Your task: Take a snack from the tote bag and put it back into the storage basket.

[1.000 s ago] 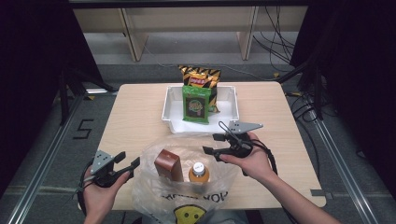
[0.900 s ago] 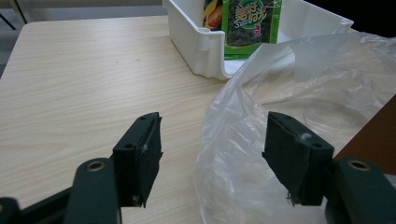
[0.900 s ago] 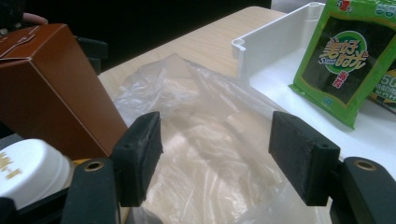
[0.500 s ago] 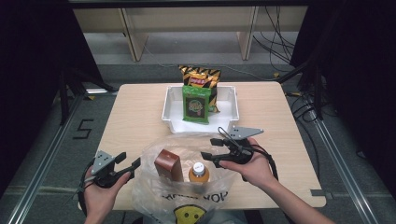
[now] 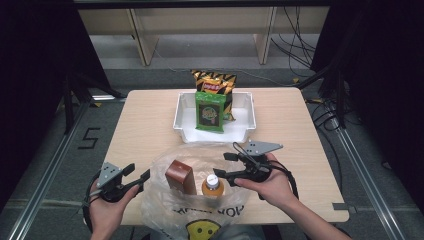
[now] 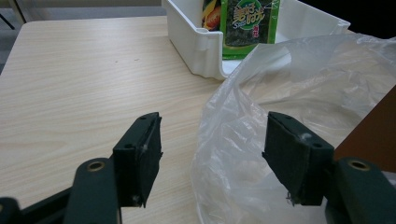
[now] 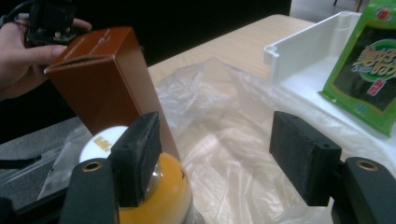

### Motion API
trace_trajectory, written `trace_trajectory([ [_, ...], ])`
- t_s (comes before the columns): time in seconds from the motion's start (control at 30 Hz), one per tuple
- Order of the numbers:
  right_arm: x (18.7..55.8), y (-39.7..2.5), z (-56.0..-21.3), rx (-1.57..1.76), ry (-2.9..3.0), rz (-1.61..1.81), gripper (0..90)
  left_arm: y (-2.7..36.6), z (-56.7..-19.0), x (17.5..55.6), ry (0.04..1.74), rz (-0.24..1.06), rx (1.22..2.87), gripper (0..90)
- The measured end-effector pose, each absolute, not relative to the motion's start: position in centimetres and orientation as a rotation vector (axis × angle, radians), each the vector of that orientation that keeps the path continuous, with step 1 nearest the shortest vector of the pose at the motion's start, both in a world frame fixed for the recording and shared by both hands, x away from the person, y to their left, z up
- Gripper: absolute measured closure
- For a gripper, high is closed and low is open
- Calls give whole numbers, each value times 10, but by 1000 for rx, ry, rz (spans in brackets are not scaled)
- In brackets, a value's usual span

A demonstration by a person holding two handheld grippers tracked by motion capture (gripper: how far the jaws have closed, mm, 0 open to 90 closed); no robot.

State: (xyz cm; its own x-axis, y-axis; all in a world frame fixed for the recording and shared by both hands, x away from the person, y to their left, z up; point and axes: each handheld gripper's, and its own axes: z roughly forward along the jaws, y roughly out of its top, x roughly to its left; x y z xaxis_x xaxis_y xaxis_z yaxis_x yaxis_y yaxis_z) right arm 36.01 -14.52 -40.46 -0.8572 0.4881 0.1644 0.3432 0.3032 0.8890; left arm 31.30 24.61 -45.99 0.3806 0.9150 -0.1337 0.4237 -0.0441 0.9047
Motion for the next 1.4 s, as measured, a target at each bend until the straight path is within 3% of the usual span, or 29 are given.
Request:
trace_trajectory([
  [0.6, 346, -135, -392, 695, 2429, 1686, 309, 245, -458, 313, 1191, 623, 1650, 362],
  [1.4, 334, -116, -442, 719, 2587, 1548, 271, 246, -458, 312, 1185, 621, 1653, 362],
])
